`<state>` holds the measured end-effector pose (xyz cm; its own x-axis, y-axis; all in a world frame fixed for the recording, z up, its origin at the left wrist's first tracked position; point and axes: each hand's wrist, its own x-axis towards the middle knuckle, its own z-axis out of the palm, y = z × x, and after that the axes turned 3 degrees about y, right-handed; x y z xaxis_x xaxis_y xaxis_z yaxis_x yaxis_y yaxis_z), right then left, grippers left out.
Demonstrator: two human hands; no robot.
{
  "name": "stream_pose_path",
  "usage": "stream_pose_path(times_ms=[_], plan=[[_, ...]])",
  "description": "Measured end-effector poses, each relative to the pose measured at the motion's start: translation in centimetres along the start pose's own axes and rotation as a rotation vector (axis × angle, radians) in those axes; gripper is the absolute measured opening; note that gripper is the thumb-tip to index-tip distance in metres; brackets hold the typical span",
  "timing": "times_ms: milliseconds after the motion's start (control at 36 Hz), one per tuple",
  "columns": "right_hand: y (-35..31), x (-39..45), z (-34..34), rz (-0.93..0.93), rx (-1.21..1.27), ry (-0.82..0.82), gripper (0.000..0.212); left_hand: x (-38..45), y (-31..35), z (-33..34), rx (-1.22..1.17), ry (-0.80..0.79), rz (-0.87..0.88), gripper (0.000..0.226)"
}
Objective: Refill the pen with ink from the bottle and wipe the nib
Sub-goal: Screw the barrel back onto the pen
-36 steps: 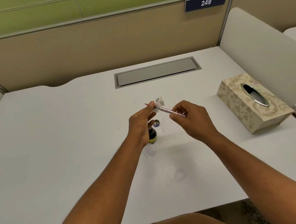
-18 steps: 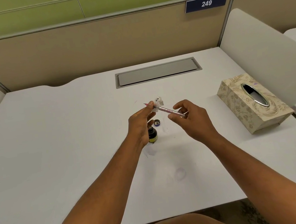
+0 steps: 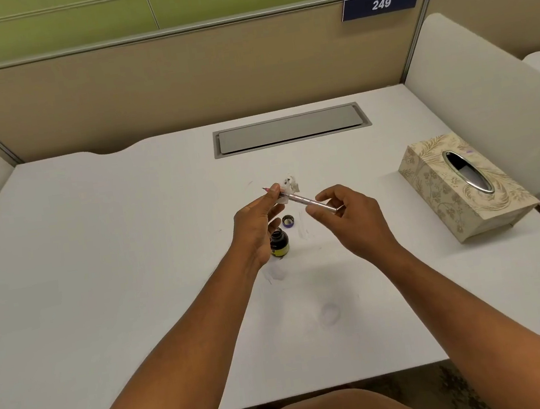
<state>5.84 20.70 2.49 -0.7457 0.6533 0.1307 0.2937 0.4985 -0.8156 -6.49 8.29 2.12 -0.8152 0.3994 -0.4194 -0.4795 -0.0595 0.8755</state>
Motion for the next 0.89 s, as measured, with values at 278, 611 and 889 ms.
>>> stream_pose_path(times_ms=[278, 611, 889], plan=[[0.06, -0.03, 0.28, -0.046, -0.022, 0.038, 0.021, 0.02, 0.19, 0.22, -0.005, 0.005, 0.006, 0.020], [0.44, -0.33, 0.21, -0.038, 0.035, 0.042, 0.013, 0.39, 0.12, -0.04, -0.018, 0.018, -0.002, 0.017], [0.35, -0.13, 0.48, -0.031, -0.014, 0.036, 0.030, 0.54, 0.11, -0.01, -0.016, 0.025, 0.014, 0.018]])
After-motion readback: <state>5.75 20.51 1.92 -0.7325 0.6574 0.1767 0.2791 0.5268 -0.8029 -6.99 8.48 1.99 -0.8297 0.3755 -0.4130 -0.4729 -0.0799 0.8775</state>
